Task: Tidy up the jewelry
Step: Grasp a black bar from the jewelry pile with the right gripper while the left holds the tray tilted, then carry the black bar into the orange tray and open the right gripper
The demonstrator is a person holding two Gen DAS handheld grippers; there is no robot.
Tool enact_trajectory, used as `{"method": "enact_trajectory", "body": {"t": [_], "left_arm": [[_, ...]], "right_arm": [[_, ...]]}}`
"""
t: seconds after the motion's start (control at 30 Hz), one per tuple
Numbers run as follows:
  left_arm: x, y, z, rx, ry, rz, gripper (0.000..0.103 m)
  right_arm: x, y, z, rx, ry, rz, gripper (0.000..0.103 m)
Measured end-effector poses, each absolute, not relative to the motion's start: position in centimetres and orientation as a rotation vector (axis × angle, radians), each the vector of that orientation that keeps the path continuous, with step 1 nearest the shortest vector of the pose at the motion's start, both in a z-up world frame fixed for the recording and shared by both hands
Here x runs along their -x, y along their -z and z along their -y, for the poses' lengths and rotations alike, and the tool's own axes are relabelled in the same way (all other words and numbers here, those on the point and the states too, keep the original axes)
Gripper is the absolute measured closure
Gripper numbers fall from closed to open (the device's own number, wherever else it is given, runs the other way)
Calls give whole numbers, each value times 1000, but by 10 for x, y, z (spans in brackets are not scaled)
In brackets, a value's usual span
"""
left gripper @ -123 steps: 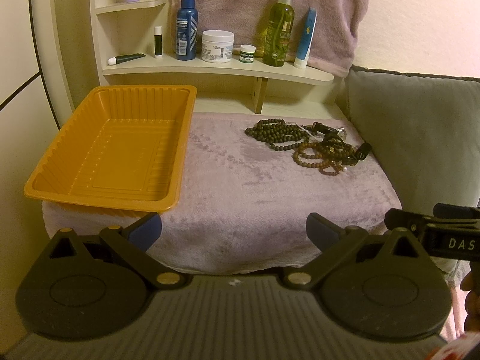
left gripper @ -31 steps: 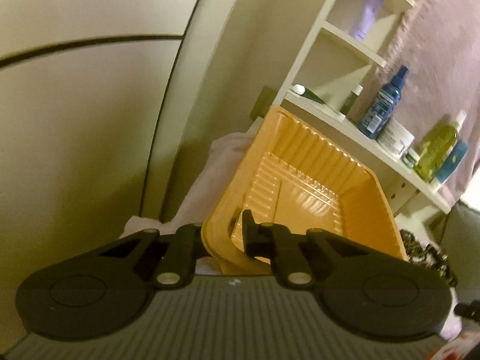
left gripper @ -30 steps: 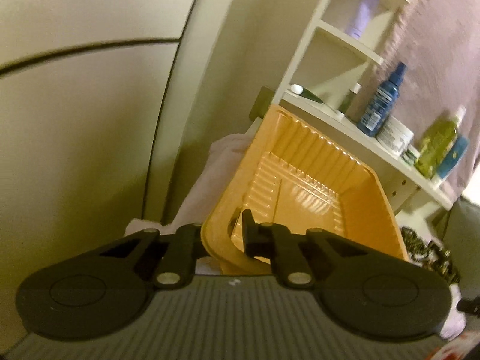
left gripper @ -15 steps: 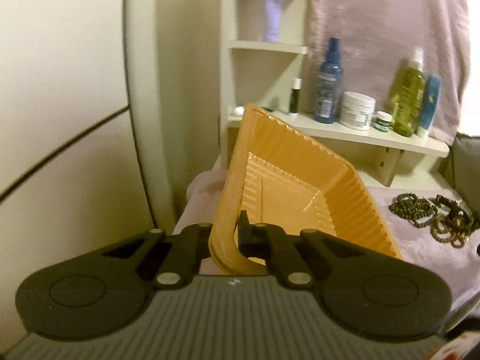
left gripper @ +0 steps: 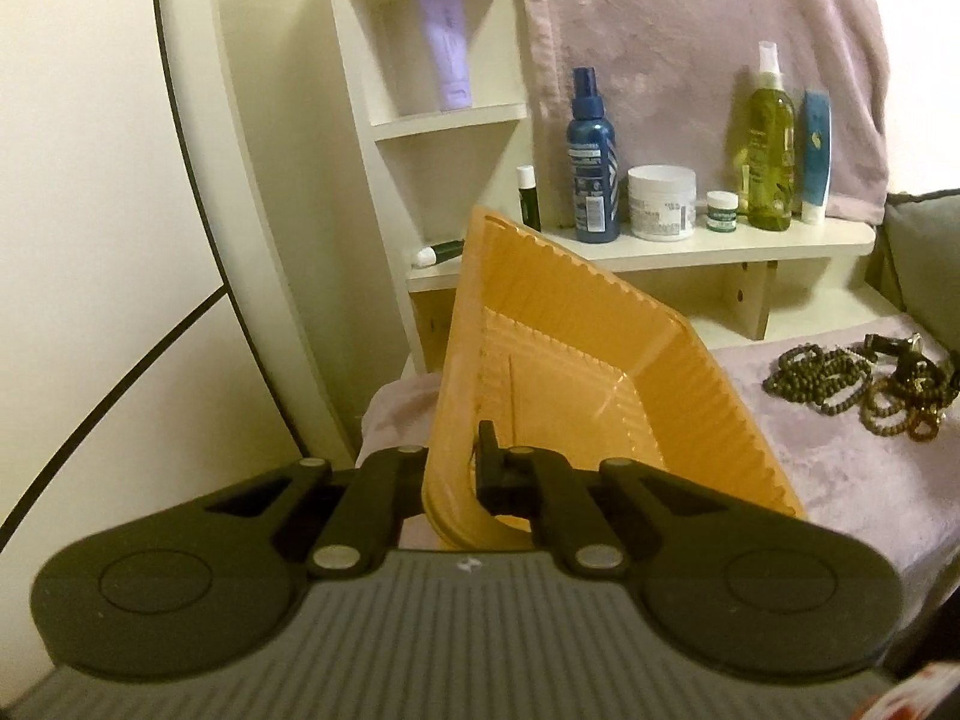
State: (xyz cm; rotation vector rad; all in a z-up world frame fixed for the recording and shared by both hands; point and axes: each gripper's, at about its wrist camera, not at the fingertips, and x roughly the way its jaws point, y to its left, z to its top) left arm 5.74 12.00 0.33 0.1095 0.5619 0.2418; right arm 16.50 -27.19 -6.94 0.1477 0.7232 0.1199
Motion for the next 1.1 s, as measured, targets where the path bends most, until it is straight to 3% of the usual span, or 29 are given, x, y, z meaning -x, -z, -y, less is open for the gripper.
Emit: {"method": "enact_trajectory", "body": {"t": [0.33, 0.4, 0.47, 1.1], "left_arm": [[-61, -3, -120, -111, -241, -583, 99], [-62, -3, -120, -109, -241, -586, 99], [-62, -3, -121, -105, -240, -587, 99], [-62, -2, -119, -92, -243, -603, 99]], "right_arm": [[-197, 82, 275, -283, -9, -722, 61], [-200, 87, 276, -305, 18, -732, 74], [-200, 90, 280, -327, 37, -739, 78], [-187, 90, 271, -72, -28, -783, 81]]}}
